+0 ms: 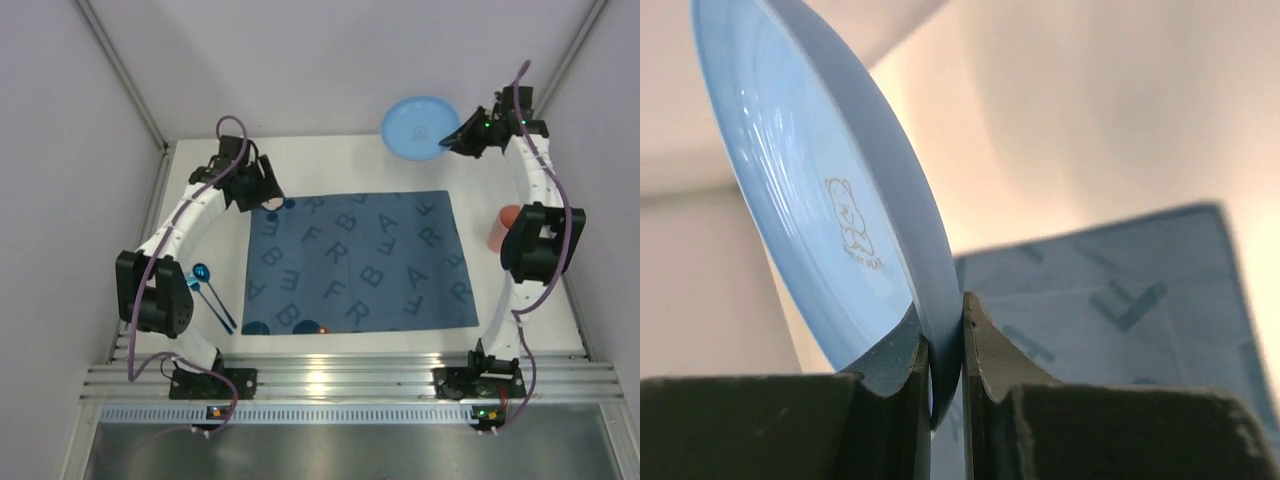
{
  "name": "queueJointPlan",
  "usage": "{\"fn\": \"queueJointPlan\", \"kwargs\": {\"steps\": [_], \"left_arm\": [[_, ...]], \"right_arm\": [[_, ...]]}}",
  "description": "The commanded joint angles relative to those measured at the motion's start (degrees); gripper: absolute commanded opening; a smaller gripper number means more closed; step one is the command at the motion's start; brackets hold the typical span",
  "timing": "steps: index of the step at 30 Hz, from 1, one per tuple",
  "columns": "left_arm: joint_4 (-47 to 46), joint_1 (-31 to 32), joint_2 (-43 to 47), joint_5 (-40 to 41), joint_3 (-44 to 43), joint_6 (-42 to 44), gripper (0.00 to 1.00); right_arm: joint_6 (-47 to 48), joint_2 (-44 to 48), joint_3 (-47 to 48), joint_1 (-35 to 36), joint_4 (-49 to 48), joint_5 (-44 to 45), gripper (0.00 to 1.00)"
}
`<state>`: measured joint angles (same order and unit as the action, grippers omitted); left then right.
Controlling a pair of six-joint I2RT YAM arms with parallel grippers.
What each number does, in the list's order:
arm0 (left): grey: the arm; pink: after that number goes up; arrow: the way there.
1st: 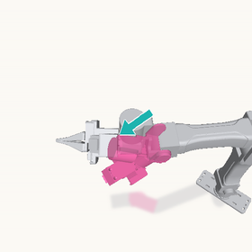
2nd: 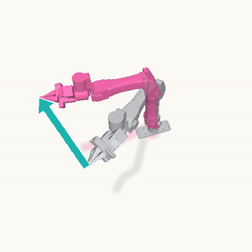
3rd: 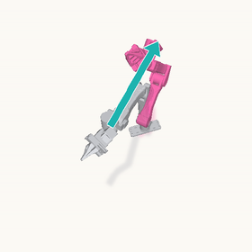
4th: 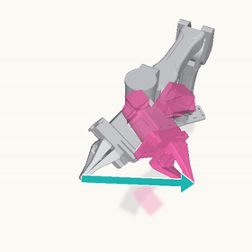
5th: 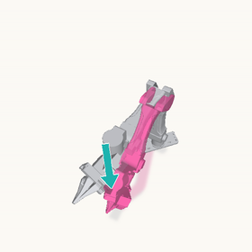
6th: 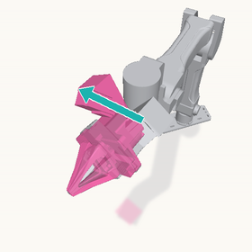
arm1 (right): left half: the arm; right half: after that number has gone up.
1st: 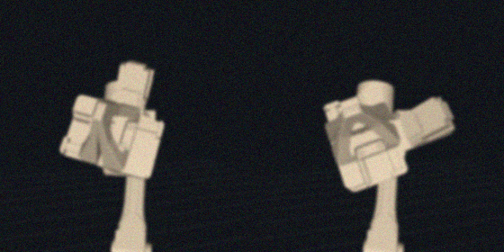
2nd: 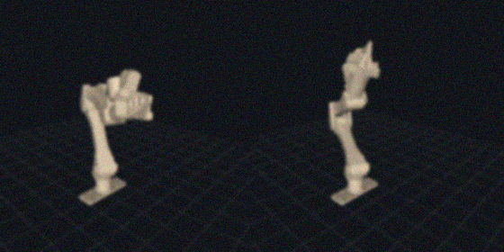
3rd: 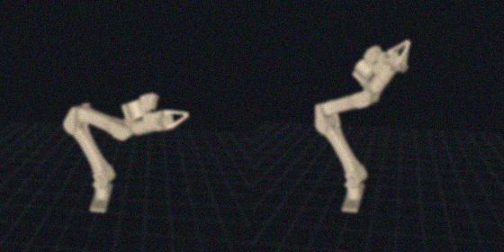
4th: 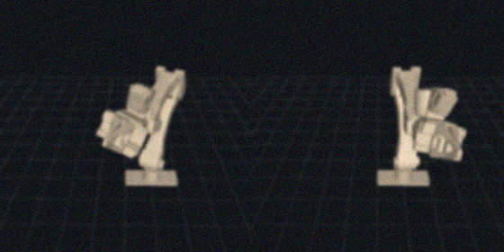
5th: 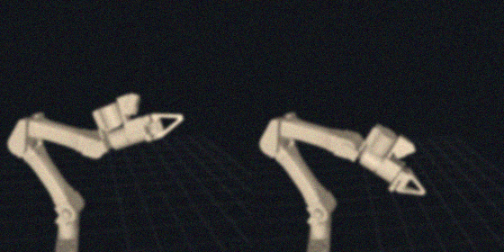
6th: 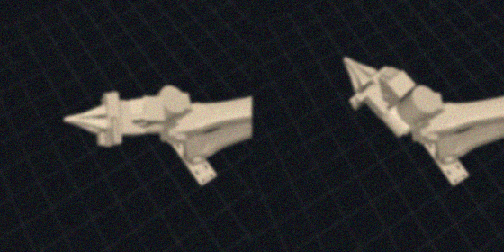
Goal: Set the dinner table for one person
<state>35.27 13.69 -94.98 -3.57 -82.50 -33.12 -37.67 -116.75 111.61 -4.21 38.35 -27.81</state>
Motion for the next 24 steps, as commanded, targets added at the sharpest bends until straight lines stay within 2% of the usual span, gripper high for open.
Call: {"fn": "queueJointPlan", "kwargs": {"steps": [1, 6, 12, 16, 20, 22, 24], "left_arm": [[4.8, -4.02, 3.57, 3.05, 0.85, 0.08, 0.69], [7.71, -8.15, 9.28, 5.07, 7.95, 0.43, 0.68], [9.99, -9.3, 15.87, 7.35, 16.04, -2.37, 0.68], [16.48, -9.74, 19.3, 15.85, 17.46, -5.98, 0.68], [21.06, -11.49, 19.83, 18.77, 19.3, -8.09, 0.67], [22.21, -12.81, 19.83, 18.78, 20.44, -9.5, 0.66], [23.0, -13.25, 20.01, 18.17, 22.64, -10.9, 0.65]], "right_arm": [[-0.39, -3.29, 9.05, -3.34, 2.16, 3.9, 0.0], [0.4, -9.72, 16.34, -7.65, 8.48, 10.13, 0.0], [1.46, -14.21, 16.36, -11.43, 12.44, 16.82, 0.0], [2.77, -15.96, 16.18, -12.75, 14.56, 21.83, 0.0], [4.27, -17.63, 15.83, -13.28, 15.88, 23.59, 0.0], [4.45, -18.68, 15.48, -13.28, 16.58, 23.86, 0.06], [4.53, -19.22, 14.87, -13.28, 16.67, 24.03, 0.21]]}}
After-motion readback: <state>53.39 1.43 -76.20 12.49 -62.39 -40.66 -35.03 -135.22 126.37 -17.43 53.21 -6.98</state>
